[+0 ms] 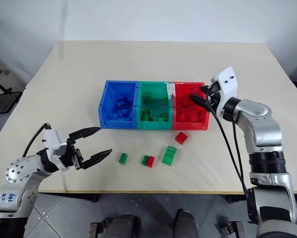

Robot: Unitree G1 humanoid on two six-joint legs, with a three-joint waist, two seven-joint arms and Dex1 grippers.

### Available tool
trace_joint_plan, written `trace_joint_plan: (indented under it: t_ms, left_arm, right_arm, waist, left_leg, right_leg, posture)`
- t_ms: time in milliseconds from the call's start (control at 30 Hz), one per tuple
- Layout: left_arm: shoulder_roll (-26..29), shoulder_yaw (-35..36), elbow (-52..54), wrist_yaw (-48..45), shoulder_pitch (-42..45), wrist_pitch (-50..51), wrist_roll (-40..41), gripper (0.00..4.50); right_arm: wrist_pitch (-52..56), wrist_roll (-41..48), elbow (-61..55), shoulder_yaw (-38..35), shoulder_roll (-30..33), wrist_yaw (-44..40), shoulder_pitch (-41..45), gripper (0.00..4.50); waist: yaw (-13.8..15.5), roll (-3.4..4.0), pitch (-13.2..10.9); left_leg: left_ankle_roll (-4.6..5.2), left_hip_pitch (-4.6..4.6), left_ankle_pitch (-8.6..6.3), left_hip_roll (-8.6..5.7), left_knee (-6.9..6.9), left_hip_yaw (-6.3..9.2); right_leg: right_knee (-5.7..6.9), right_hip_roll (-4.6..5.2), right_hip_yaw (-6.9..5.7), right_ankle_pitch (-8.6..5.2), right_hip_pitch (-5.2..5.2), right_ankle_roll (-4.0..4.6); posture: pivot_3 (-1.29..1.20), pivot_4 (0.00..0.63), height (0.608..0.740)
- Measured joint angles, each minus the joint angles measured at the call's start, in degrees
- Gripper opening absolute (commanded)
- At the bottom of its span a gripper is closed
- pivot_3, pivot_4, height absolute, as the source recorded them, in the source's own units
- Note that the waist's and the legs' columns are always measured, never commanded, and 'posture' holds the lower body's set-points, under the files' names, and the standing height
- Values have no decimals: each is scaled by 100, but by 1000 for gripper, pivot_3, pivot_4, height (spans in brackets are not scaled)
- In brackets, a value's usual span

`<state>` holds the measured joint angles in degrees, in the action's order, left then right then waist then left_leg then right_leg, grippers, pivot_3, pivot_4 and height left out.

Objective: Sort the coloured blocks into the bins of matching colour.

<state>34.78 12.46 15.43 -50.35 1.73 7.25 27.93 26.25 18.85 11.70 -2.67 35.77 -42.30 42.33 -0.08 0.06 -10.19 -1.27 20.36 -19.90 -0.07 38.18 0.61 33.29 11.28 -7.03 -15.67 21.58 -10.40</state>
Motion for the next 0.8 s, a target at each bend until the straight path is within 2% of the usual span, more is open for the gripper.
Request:
trace_joint_plan:
  t_ms: [100, 200, 333, 500, 667, 800]
  left_arm:
    - [137, 1, 32, 70, -17, 205, -7, 4500]
    - [178, -1, 31, 118, 16, 358, -15, 4500]
    - [303, -113, -39, -91, 148, 296, -105, 4500]
    - [465, -652, -431, -812, 405, -418, -518, 4500]
    - [441, -1011, -559, -1144, 780, -618, -578, 4500]
    - [410, -1104, -731, -1243, 893, -766, -599, 4500]
  right_arm:
    - [-159, -57, -15, -11, 14, -101, -55, 4482]
    - [-349, 166, -385, -220, 132, -518, -555, 4482]
    - [-548, 545, -1028, -738, 476, -1130, -1710, 4482]
    - [-1124, 687, -1626, -1669, 1137, -1947, -3755, 4482]
    - [-1410, 589, -1669, -1866, 1386, -2316, -4623, 4482]
    - [-1497, 454, -1709, -1766, 1394, -2308, -4759, 4482]
  waist:
    - [-6, 0, 0]
    - [30, 0, 0]
    - [83, 0, 0]
    - [157, 0, 0]
    - [104, 0, 0]
    - [82, 0, 0]
  left_leg:
    - [0, 1, 0, 1, -1, 0]
    - [0, 3, 0, 0, 0, 1]
    - [0, 4, -2, -1, 1, -3]
    - [2, 2, -3, -1, 1, -25]
    - [3, -12, -3, 3, 0, -39]
    - [3, -12, -3, 3, 0, -41]
  right_leg:
    - [0, 0, 0, 0, 2, 0]
    - [-1, 0, -1, 0, 1, 0]
    - [-7, 0, -1, 1, 1, -1]
    - [-31, 0, 7, 0, -4, -1]
    - [-27, -2, 21, 1, -6, 0]
    - [-27, -1, 22, 1, -5, 0]
  posture:
    - [0, 150, 740]
    - [0, 150, 740]
    - [0, 150, 740]
    - [0, 150, 740]
    - [0, 150, 740]
    - [0, 150, 740]
